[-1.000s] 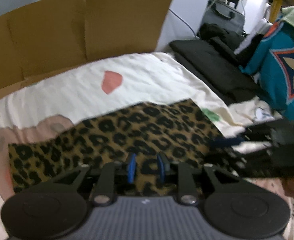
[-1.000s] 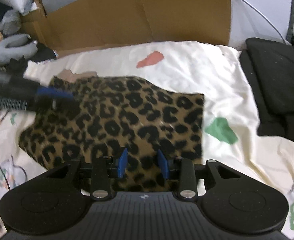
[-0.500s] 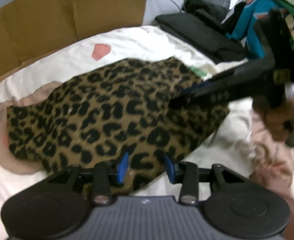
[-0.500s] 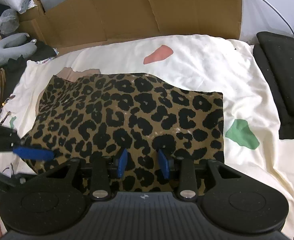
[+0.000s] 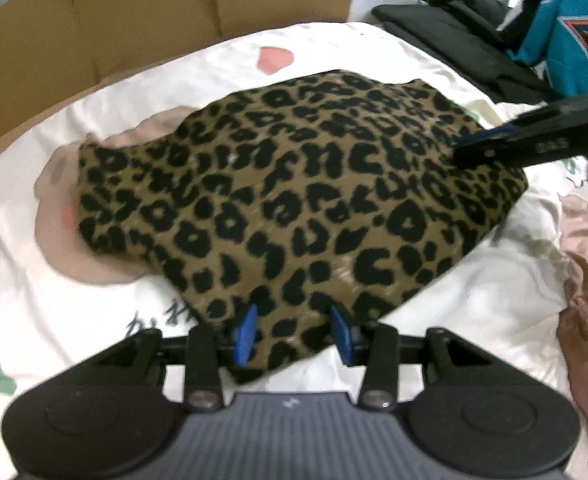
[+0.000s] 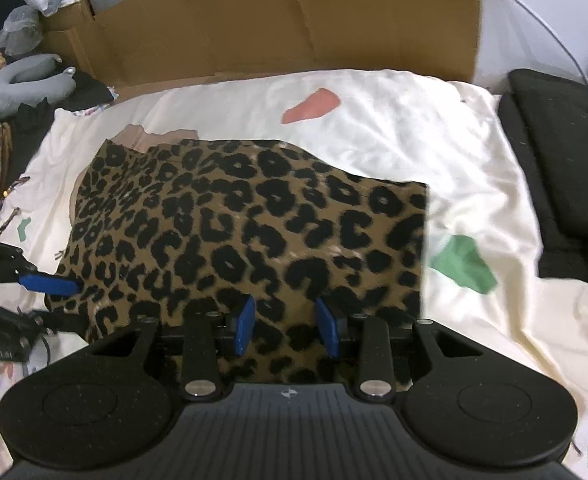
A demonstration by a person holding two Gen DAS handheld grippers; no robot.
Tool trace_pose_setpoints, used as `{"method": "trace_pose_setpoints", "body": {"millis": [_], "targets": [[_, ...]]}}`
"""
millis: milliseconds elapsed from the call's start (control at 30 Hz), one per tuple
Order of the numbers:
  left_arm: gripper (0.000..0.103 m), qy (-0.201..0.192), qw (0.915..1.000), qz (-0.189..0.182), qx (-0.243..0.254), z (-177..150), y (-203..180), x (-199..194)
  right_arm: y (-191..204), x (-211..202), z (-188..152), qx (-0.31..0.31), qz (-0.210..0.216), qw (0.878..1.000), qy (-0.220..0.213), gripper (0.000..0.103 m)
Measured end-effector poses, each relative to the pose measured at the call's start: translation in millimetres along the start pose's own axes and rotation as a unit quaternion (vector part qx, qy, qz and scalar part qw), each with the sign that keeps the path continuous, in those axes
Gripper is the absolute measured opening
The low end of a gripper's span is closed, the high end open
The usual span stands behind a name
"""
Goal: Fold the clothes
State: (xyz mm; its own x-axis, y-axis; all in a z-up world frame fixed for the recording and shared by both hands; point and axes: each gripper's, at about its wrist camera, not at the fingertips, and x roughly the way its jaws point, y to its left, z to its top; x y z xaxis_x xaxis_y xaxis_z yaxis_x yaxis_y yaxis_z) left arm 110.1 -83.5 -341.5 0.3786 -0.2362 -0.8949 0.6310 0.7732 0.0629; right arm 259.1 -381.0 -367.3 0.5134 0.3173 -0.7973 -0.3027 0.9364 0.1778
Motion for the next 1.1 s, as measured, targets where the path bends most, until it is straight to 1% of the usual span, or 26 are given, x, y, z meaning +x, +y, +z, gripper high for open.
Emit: {"method": "trace_pose_setpoints", "body": {"millis": [167,300,333,433,533,667,700,733,833,933,1033,1067,1100], "targets": [[0.042,0.01,0.9985,-0.003,-0.054,-6,22,-8,-20,-23,-11,0.022,-0.013,1.0,-0.002,0.041],[0.039,0.019,0.996,0.021,-0.085,-11,37,-13,-32,-41,-23,0.04,-0.02,0.999,0.003,0.041],[0.039,0.019,0.995,0.021,-0.096,-12,41,-16,-36,-44,-27,0.047,-0.02,0.999,0.006,0.041],[0.039,0.011,0.992,0.014,-0.125,-14,47,-26,-46,-51,-37,0.075,-0.012,0.997,0.014,0.041],[0.042,0.005,0.989,0.002,-0.148,-14,48,-30,-57,-53,-48,0.13,0.005,0.991,0.022,0.041],[0.042,0.007,0.9877,-0.012,-0.156,-9,44,-25,-65,-43,-59,0.198,0.036,0.979,0.029,0.041],[0.045,0.008,0.9872,-0.017,-0.159,-8,43,-24,-67,-41,-61,0.215,0.047,0.975,0.027,0.041],[0.048,0.008,0.9866,-0.022,-0.161,-8,42,-22,-68,-39,-63,0.233,0.059,0.97,0.024,0.042],[0.049,0.014,0.9845,-0.033,-0.172,-7,41,-14,-72,-29,-70,0.281,0.082,0.956,0.025,0.042],[0.051,0.023,0.9839,-0.033,-0.174,-8,41,-6,-77,-18,-73,0.323,0.099,0.941,0.022,0.042],[0.051,0.028,0.9816,-0.034,-0.186,-12,43,-1,-82,-10,-76,0.357,0.113,0.927,0.015,0.042],[0.051,0.029,0.9805,-0.035,-0.191,-13,44,0,-84,-8,-75,0.365,0.116,0.924,0.014,0.042],[0.051,0.029,0.9796,-0.036,-0.196,-14,45,0,-85,-7,-75,0.371,0.119,0.921,0.015,0.039]]}}
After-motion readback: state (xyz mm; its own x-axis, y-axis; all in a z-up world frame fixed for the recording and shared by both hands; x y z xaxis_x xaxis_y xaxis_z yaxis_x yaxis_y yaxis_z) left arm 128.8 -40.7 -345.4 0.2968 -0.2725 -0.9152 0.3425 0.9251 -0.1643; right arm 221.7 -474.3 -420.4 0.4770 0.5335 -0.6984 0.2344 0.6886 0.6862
